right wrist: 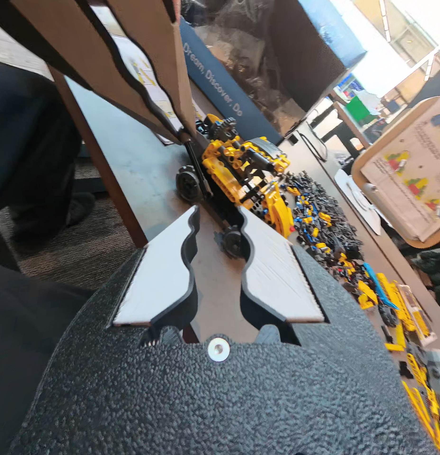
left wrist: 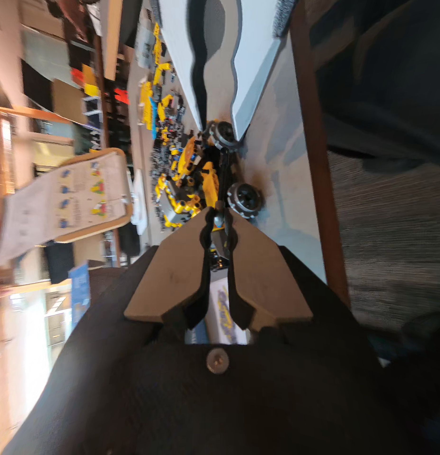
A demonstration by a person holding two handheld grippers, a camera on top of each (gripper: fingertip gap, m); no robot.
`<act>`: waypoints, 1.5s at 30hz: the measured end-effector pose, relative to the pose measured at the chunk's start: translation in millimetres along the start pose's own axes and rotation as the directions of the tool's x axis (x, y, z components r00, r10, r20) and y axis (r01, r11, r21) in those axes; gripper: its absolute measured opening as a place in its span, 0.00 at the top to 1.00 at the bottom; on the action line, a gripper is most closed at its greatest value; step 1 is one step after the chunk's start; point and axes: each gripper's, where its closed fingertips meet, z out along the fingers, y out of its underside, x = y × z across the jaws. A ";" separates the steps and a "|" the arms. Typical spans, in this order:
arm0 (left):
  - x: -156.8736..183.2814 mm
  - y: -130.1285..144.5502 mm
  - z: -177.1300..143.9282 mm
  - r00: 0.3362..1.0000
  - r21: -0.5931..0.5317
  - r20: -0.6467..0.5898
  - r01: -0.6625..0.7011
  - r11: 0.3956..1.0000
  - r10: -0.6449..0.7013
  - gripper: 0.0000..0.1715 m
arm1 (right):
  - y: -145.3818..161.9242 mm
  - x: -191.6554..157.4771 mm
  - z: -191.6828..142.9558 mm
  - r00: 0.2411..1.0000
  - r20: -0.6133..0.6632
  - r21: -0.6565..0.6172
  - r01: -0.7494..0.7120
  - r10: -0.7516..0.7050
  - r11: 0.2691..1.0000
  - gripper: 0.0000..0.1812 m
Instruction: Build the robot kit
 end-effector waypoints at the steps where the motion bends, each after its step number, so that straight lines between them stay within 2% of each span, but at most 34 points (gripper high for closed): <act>1: -2.5 -1.5 1.0 0.998 -0.015 0.038 -0.042 0.999 0.043 0.97 | -0.6 4.2 -1.6 1.000 -0.025 0.004 0.000 0.000 1.000 0.80; 2: -3.6 -3.0 2.8 0.994 -0.028 0.068 -0.079 0.996 0.081 0.98 | -1.8 6.9 -2.4 0.999 -0.047 0.008 0.002 -0.002 1.000 0.77; 4: -2.5 -5.7 7.3 0.987 -0.048 0.096 -0.127 0.991 0.131 0.98 | -2.8 7.7 -1.8 0.996 -0.079 -0.002 0.038 -0.038 0.999 0.78; 8: -2.2 -10.6 13.5 0.972 -0.070 0.131 -0.186 0.980 0.194 0.98 | 4.2 1.7 5.6 0.983 -0.107 -0.081 0.142 -0.150 0.987 0.84; 12: -2.0 -17.8 14.4 0.977 -0.044 0.124 -0.168 0.985 0.172 0.98 | 17.6 7.6 11.1 0.963 -0.165 -0.166 0.187 -0.214 0.968 0.93; 13: -2.7 -17.7 14.7 0.977 -0.048 0.124 -0.168 0.985 0.173 0.98 | 18.2 8.0 11.1 0.961 -0.171 -0.167 0.190 -0.218 0.968 0.96; 19: -3.7 -15.0 17.3 0.984 -0.061 0.101 -0.139 0.988 0.145 0.98 | 18.7 8.6 13.2 0.957 -0.183 -0.171 0.194 -0.224 0.966 0.97; 22: -7.7 -14.7 18.5 0.983 -0.069 0.103 -0.144 0.987 0.150 0.97 | 16.2 8.6 14.4 0.960 -0.185 -0.157 0.181 -0.209 0.971 0.93; 28: -11.5 -17.5 19.7 0.976 -0.074 0.117 -0.174 0.982 0.181 0.98 | 18.4 11.9 15.9 0.959 -0.197 -0.171 0.173 -0.205 0.970 0.97; 30: -17.2 -19.1 19.1 0.983 -0.053 0.139 -0.118 0.992 0.124 0.97 | 16.5 15.8 14.3 0.963 -0.210 -0.145 0.143 -0.171 0.979 0.97; 33: -27.5 -18.7 11.8 0.991 0.008 0.129 0.028 1.000 -0.029 0.86 | 20.5 29.5 9.0 0.959 -0.253 -0.125 0.096 -0.125 0.988 0.97; 36: -34.0 -5.4 5.7 0.979 0.031 0.086 0.185 0.982 -0.187 0.83 | 21.0 40.5 4.0 0.949 -0.293 -0.069 0.100 -0.116 0.993 0.97; 38: -34.3 3.9 4.7 0.956 0.040 0.038 0.290 0.956 -0.291 0.81 | 23.1 46.5 3.8 0.940 -0.320 -0.051 0.108 -0.118 0.993 0.97; 41: -31.7 6.9 4.4 0.889 0.071 -0.068 0.458 0.886 -0.453 0.81 | 17.8 49.0 3.9 0.932 -0.343 0.015 0.131 -0.118 0.991 0.97; 45: -33.8 6.2 7.4 0.816 0.109 -0.162 0.574 0.812 -0.555 0.83 | 16.9 52.3 4.4 0.916 -0.371 0.030 0.179 -0.156 0.983 0.97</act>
